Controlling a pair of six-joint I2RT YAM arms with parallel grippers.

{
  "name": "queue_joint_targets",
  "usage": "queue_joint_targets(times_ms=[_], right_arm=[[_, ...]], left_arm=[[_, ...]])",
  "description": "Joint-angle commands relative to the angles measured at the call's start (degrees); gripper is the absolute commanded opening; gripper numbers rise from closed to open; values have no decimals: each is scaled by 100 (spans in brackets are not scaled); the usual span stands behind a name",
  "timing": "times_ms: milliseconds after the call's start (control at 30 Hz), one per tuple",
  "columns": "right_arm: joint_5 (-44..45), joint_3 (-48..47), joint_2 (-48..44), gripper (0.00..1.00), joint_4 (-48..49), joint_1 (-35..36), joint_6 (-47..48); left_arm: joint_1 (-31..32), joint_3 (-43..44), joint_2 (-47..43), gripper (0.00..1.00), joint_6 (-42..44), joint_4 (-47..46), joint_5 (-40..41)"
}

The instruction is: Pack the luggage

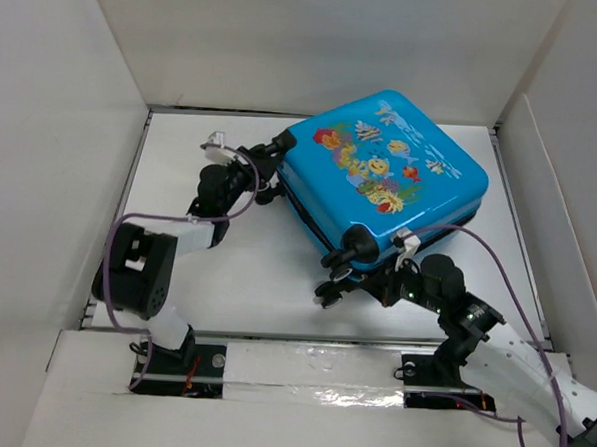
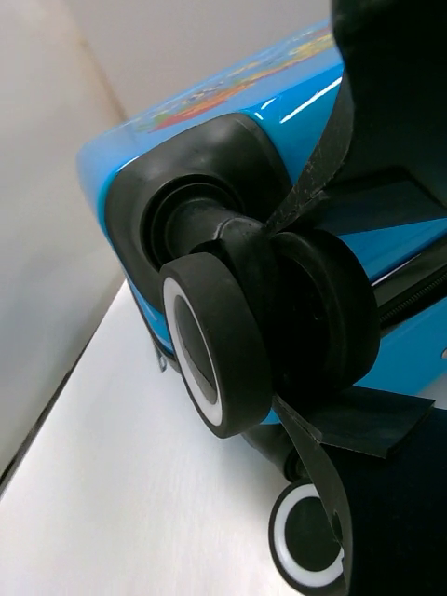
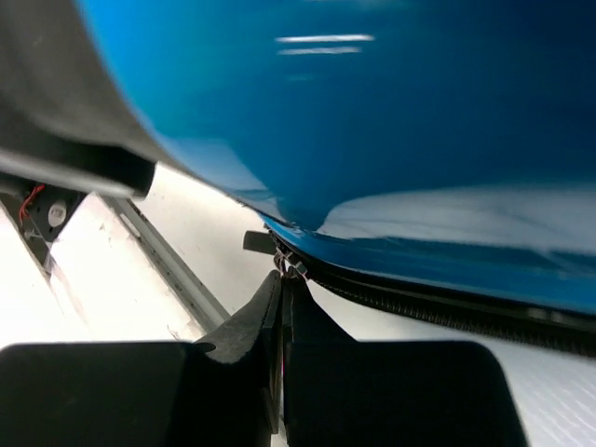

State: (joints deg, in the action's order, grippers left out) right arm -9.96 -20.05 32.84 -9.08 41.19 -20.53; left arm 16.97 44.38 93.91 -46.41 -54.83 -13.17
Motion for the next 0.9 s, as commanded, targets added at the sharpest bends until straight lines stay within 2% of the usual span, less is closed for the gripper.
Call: queue_joint_targets(times_ms=[0, 167, 233, 267, 333, 367, 400, 433, 500, 567, 633, 667, 700, 767, 800, 833, 867], right_arm=[[162, -806, 362, 0, 1330, -900, 391], [-1068, -1606, 960, 0, 1620, -2253, 489], [-1341, -1616, 1127, 0, 1820, -2317, 393], [-1334, -1311, 1198, 0, 2014, -2265, 288], [-1168, -757, 1242, 0, 2914, -1897, -247], [-1053, -102, 1286, 0, 3243, -1704, -458], [-896, 235, 1295, 0, 3638, -1206, -939], [-276, 569, 1269, 0, 4320, -931, -1222], [360, 1220, 1181, 0, 4870, -386, -1653], [1352, 1154, 1120, 0, 4417, 265, -1612], [2046, 838, 988, 0, 3743, 460, -1253], [2120, 697, 935, 0, 3512, 408, -1251], [2094, 574, 865, 0, 3275, 347, -1060], [1876, 345, 672, 0, 2983, 75, -883], [1770, 301, 636, 0, 2939, -31, -752], [1499, 239, 636, 0, 2860, -206, -698], [1383, 221, 662, 0, 2833, -260, -698]], left_arm=[[288, -797, -1171, 0, 28, -1038, -344], [719, -2062, -2260, 0, -307, -1162, -301], [1034, -2266, -2534, 0, -307, -961, -142], [1132, -2415, -2735, 0, -316, -899, -99], [1351, -2513, -2886, 0, -447, -801, 33], [1544, -2557, -2974, 0, -500, -801, 68], [1616, -2557, -3001, 0, -544, -801, 165], [1686, -2557, -3010, 0, -683, -836, 183], [1739, -2540, -3001, 0, -746, -1038, 192], [1739, -2348, -2905, 0, -720, -1039, 131], [1957, -1962, -2608, 0, -572, -969, -613], [1959, -1812, -2519, 0, -423, -803, -617], [2185, -1636, -2448, 14, -230, -540, -939], [2502, -1381, -2456, 43, 236, 178, -995], [2652, -1379, -2535, 83, 603, 366, -708], [2836, -1406, -2666, 99, 772, 655, -522], [2838, -1423, -2719, 99, 774, 727, -520]])
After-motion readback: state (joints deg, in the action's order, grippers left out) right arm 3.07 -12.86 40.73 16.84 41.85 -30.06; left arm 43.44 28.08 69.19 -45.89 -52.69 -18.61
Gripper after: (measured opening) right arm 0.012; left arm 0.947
